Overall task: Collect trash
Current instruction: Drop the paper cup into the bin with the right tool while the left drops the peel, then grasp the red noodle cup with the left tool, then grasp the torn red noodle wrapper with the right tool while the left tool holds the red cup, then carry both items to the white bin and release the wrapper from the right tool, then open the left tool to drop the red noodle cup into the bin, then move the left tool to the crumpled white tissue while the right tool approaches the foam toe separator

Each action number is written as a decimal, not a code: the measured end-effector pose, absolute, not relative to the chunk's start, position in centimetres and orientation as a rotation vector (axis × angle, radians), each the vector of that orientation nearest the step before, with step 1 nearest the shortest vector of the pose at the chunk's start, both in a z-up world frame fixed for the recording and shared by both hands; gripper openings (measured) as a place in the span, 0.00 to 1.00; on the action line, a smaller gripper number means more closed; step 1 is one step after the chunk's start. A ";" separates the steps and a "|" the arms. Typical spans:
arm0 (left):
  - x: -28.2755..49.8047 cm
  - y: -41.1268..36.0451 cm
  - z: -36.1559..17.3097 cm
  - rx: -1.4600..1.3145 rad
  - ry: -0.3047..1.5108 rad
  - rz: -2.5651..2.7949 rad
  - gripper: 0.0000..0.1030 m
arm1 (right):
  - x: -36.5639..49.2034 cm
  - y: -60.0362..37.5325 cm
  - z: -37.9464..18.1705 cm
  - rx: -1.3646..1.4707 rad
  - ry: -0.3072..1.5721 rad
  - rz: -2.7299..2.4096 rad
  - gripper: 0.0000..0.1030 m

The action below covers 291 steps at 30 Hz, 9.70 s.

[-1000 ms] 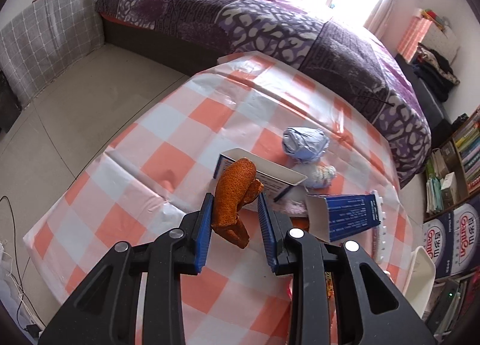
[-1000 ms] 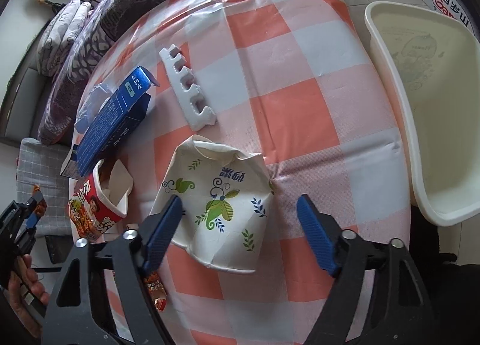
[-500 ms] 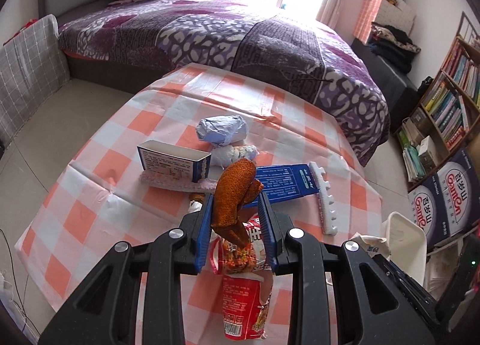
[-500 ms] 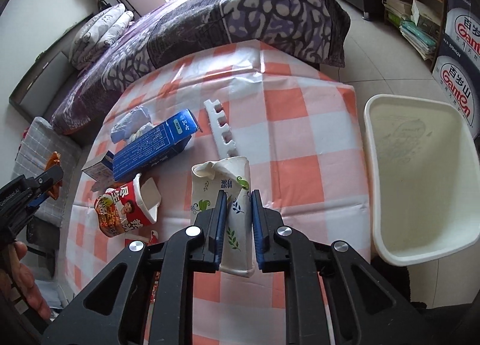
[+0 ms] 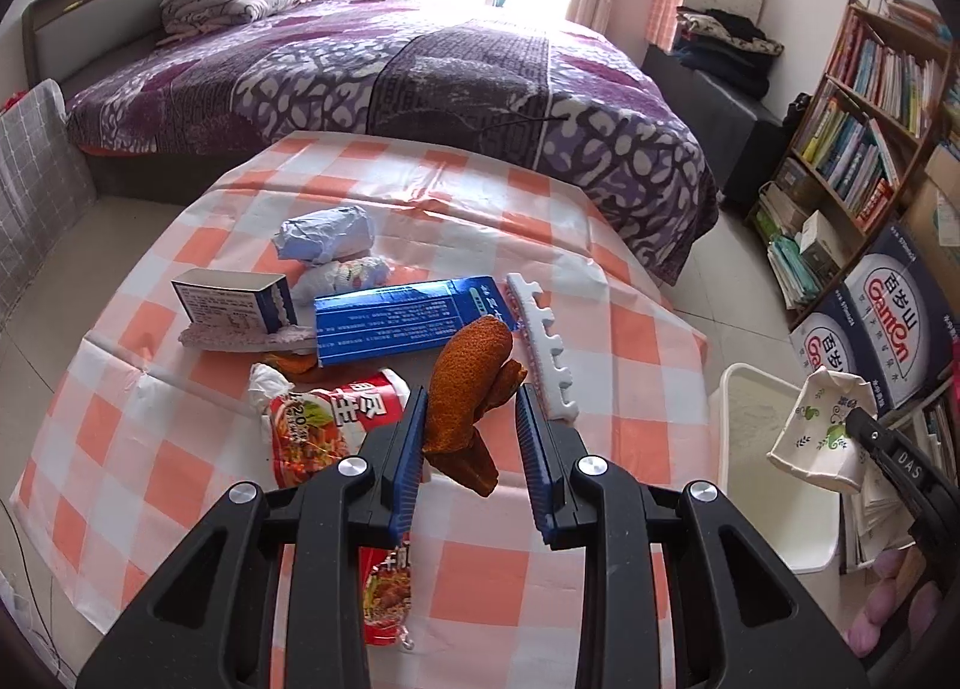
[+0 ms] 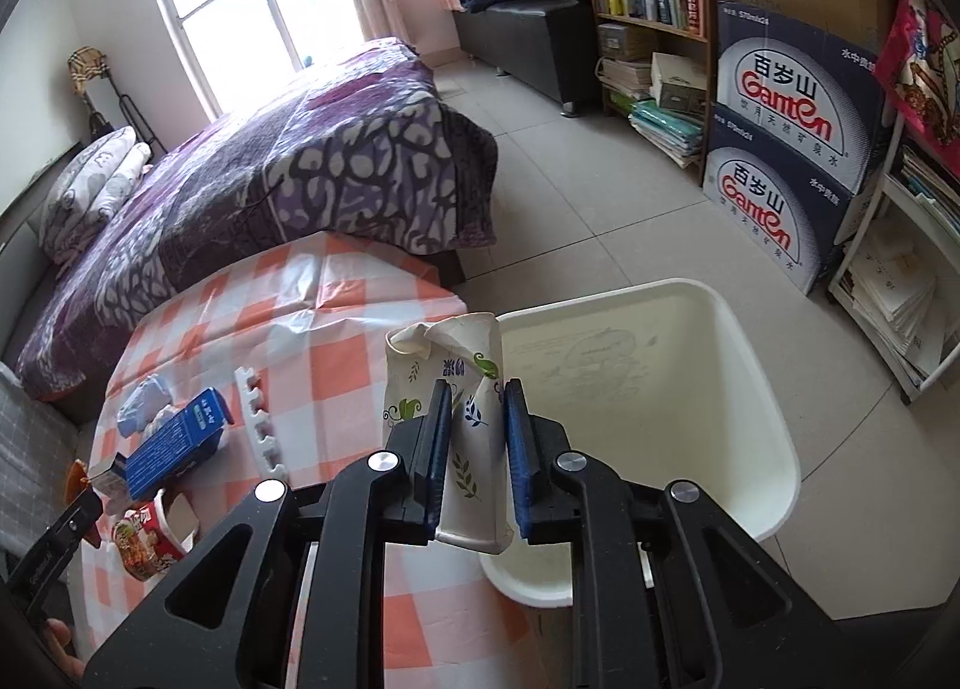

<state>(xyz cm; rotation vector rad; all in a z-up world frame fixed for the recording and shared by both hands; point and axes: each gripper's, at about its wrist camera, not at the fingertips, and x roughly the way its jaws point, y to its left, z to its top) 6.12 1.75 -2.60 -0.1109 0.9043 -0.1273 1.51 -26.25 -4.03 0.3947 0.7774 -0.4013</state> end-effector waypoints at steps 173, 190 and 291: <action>2.2 17.2 -1.3 -0.481 0.824 0.087 0.45 | 8.7 -2.3 -1.7 -0.106 0.790 0.425 0.45; 1.3 9.3 1.4 -0.347 0.682 -0.005 0.45 | 4.3 -11.9 0.6 0.094 0.723 0.163 0.46; 7.7 -12.4 -3.1 -0.055 0.919 -0.394 0.75 | 1.3 -35.6 -2.6 0.520 0.802 -0.608 0.93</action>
